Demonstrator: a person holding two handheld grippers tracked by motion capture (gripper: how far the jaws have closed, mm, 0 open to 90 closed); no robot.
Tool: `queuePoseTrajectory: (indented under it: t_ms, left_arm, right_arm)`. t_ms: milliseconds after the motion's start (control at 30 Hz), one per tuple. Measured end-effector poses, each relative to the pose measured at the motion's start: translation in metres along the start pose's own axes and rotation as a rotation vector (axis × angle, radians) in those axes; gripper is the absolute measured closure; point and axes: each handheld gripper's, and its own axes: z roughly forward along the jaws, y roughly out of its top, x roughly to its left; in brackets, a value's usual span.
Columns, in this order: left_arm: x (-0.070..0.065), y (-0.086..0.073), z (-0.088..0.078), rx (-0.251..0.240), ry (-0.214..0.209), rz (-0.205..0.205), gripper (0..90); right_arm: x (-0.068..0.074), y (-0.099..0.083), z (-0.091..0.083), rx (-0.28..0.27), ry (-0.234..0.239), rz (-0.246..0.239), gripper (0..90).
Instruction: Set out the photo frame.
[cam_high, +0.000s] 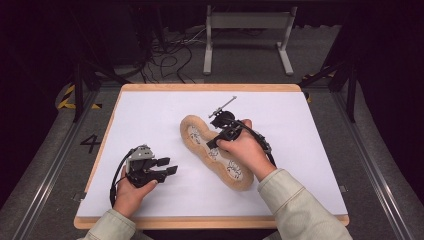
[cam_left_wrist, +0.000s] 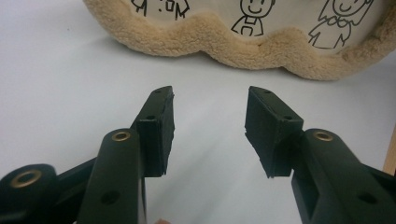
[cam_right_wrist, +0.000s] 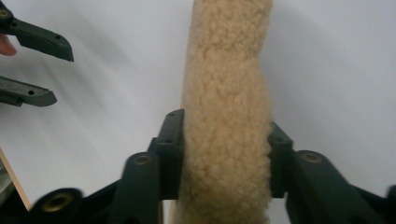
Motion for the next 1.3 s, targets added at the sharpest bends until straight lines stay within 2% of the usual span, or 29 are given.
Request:
queuePoseTrajectory:
  t_ms: [133, 367, 633, 733, 833, 867, 900, 933, 967, 1067, 1167, 1300]
  left_arm:
    - [0.000, 0.000, 0.001, 0.001, -0.004, 0.004, 53.4]
    - [0.001, 0.001, 0.001, -0.003, -0.006, -0.002, 54.4]
    - [0.003, 0.002, 0.000, -0.010, -0.008, -0.005, 55.2]
    - [0.004, 0.002, -0.001, -0.011, -0.009, -0.009, 55.3]
    - [0.006, 0.002, -0.002, -0.018, -0.006, -0.016, 55.2]
    - [0.006, 0.002, -0.002, -0.019, -0.006, -0.017, 55.2]
    - [0.007, 0.002, -0.003, -0.025, -0.003, -0.027, 55.2]
    - [0.009, 0.003, -0.004, -0.026, -0.003, -0.020, 55.2]
    - [0.009, 0.002, -0.005, -0.028, -0.003, -0.032, 55.2]
    - [0.012, 0.002, -0.007, -0.033, 0.006, -0.041, 55.2]
    - [0.017, 0.000, -0.011, -0.040, 0.018, -0.046, 55.0]
    - [0.022, -0.002, -0.014, -0.051, 0.022, -0.071, 55.1]
  right_arm:
    - [0.000, 0.001, 0.000, 0.007, -0.003, 0.047, 66.4]
    - [0.000, 0.001, 0.000, 0.009, 0.001, 0.075, 67.0]
    - [0.003, -0.001, -0.013, -0.001, 0.015, 0.032, 67.1]
    - [0.004, -0.001, -0.020, 0.000, 0.010, -0.005, 67.1]
    - [0.006, 0.000, -0.031, 0.000, 0.014, -0.084, 67.1]
    - [0.006, 0.000, -0.031, 0.000, 0.014, -0.084, 67.1]
    - [0.006, 0.000, -0.033, 0.002, 0.018, -0.105, 67.1]
    - [0.007, 0.000, -0.037, -0.001, 0.023, -0.148, 67.1]
    - [0.007, 0.000, -0.039, 0.003, 0.024, -0.177, 67.1]
    - [0.007, 0.000, -0.047, 0.001, 0.040, -0.242, 67.0]
    - [0.009, -0.001, -0.055, 0.004, 0.051, -0.341, 67.0]
    - [0.011, -0.001, -0.061, 0.028, 0.069, -0.408, 67.1]
